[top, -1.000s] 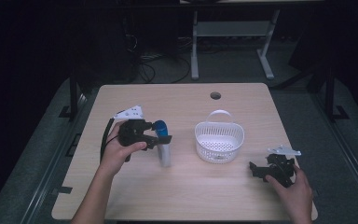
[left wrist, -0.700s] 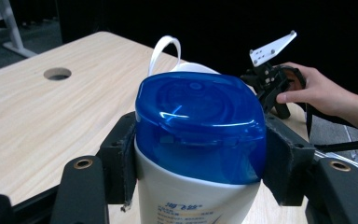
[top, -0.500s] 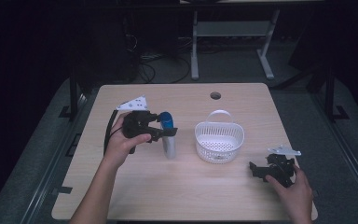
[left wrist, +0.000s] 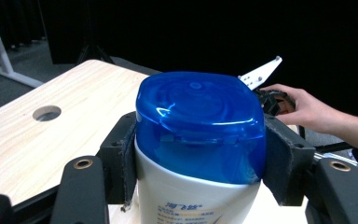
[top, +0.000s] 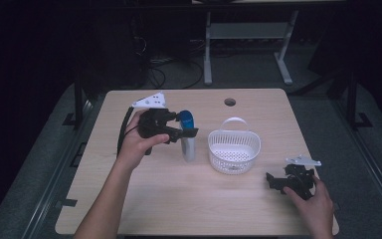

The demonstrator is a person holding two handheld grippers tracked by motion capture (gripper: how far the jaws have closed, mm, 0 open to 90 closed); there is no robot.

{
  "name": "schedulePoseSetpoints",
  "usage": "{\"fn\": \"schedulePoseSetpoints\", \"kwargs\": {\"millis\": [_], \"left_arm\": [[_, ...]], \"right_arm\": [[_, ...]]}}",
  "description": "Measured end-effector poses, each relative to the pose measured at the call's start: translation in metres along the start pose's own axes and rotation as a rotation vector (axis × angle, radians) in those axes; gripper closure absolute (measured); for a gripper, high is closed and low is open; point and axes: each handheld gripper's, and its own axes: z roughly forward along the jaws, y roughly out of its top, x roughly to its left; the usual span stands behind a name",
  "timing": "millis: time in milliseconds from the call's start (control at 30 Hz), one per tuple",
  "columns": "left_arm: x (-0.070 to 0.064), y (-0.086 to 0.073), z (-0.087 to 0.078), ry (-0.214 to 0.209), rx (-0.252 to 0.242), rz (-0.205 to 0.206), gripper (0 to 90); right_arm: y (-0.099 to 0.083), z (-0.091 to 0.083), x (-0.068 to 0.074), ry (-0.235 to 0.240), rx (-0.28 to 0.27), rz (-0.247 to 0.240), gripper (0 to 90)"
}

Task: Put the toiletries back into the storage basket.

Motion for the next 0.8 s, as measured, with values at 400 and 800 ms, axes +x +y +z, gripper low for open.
{"fn": "schedulePoseSetpoints", "kwargs": {"millis": [400,800], "left_arm": [[0.003,0.019,0.013,-0.022,-0.012,0.017,37.8],[0.004,0.035,0.026,-0.043,-0.024,0.036,37.8]], "right_arm": [[0.0,0.0,0.0,-0.001,-0.001,0.0,0.4],[0.0,0.0,0.0,-0.001,-0.001,0.0,0.4]]}}
